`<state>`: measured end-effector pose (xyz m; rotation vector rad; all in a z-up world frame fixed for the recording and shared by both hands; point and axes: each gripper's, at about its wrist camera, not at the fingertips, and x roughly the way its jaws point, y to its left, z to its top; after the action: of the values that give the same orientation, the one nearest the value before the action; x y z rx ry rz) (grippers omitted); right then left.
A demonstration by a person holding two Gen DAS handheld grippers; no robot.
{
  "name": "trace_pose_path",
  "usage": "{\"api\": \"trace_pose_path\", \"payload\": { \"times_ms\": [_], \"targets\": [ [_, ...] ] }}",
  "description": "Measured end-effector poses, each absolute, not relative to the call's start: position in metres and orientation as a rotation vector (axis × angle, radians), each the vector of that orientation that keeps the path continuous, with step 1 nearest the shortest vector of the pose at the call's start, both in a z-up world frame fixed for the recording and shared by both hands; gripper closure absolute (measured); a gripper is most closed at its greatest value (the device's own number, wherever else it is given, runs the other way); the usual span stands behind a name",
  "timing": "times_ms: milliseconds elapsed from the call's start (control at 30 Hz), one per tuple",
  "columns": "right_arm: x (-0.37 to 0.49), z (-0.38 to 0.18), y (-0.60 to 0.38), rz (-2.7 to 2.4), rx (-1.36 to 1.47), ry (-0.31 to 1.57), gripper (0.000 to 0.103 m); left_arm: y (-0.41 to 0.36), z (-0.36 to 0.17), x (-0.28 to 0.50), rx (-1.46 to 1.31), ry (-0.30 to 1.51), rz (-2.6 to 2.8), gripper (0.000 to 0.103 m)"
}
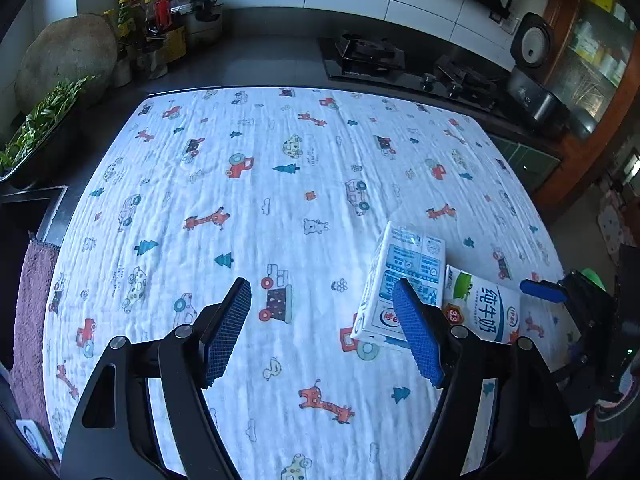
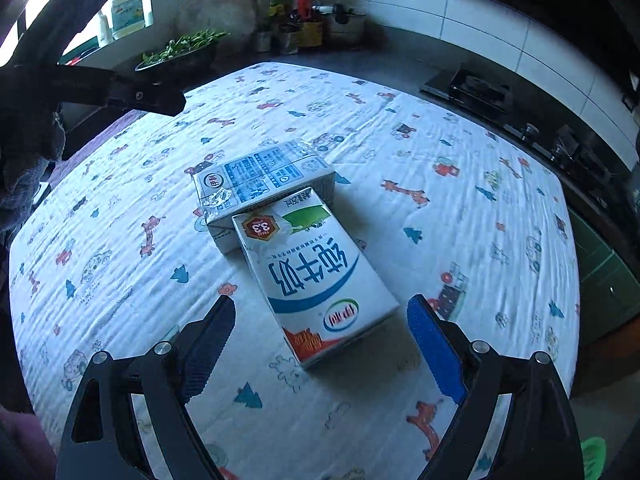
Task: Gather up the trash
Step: 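Grasp the blue-print milk carton with the left tool while the right tool grasps the white milk carton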
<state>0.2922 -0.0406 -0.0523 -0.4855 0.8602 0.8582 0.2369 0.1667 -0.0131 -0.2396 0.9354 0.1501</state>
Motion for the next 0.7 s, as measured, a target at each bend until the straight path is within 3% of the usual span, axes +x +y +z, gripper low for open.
{"api": "trace_pose_path", "payload": {
  "times_ms": [467, 700],
  "targets": [
    [0.319, -0.084, 0.003, 0.946, -0.585, 0.902, 0.014, 0.177, -0.033, 0.247, -0.284, 0.959, 0.113, 0.026],
    [0.312, -0.083, -0.002, 0.936, -0.585, 0.895, 0.027, 0.162, -0.038, 0.257, -0.278, 0.961, 0.063, 0.022]
  ]
}}
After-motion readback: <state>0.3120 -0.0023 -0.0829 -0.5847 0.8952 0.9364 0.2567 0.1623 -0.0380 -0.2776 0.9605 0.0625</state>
